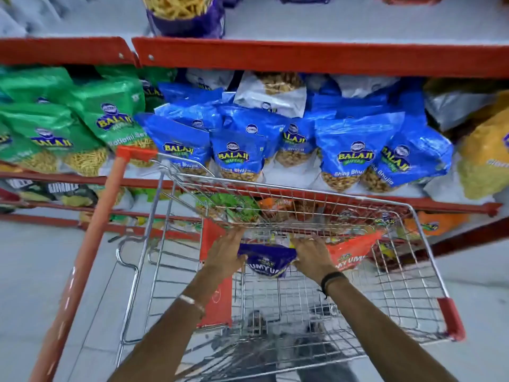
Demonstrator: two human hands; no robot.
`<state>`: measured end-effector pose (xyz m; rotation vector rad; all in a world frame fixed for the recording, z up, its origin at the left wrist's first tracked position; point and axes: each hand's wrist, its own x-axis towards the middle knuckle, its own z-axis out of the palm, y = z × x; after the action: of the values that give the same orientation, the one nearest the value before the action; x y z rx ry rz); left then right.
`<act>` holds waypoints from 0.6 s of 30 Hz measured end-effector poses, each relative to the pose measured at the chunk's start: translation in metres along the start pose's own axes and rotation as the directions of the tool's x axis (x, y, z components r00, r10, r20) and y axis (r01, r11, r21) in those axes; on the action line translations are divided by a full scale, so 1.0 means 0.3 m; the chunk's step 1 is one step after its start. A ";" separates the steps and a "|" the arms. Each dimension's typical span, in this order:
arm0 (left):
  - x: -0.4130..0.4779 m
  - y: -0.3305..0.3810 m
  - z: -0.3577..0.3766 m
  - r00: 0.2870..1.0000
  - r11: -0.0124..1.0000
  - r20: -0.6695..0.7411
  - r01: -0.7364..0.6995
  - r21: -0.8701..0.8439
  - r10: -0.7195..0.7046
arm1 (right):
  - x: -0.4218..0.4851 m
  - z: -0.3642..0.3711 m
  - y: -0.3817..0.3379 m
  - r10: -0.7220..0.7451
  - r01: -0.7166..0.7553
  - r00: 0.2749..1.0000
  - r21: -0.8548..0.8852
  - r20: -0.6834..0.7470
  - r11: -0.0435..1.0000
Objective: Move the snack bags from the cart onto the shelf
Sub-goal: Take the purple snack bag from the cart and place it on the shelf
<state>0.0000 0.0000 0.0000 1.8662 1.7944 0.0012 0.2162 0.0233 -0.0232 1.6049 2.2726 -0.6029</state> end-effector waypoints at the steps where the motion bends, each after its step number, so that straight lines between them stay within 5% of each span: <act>1: 0.020 -0.012 0.006 1.000 1.000 0.028 0.013 -0.008 -0.013 | 0.017 0.006 0.003 0.009 -0.008 1.000 -0.039 0.016 0.999; 8: 0.125 -0.145 0.124 0.983 0.929 0.093 0.181 -0.322 -0.160 | 0.080 0.069 0.005 0.033 -0.031 0.999 -0.134 0.009 0.990; 12: 0.124 -0.202 0.194 0.950 0.661 0.096 0.278 -0.697 -0.297 | 0.094 0.061 0.007 0.062 -0.062 0.998 -0.140 -0.003 0.988; 18: 0.111 -0.209 0.218 0.898 0.617 0.150 0.398 -0.679 -0.415 | 0.076 0.023 0.005 0.077 -0.079 0.997 -0.092 -0.015 0.993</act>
<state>-0.0305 0.0037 -0.0914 0.8967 1.8371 0.4753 0.2099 0.0391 -0.0400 1.6478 2.2004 -0.4624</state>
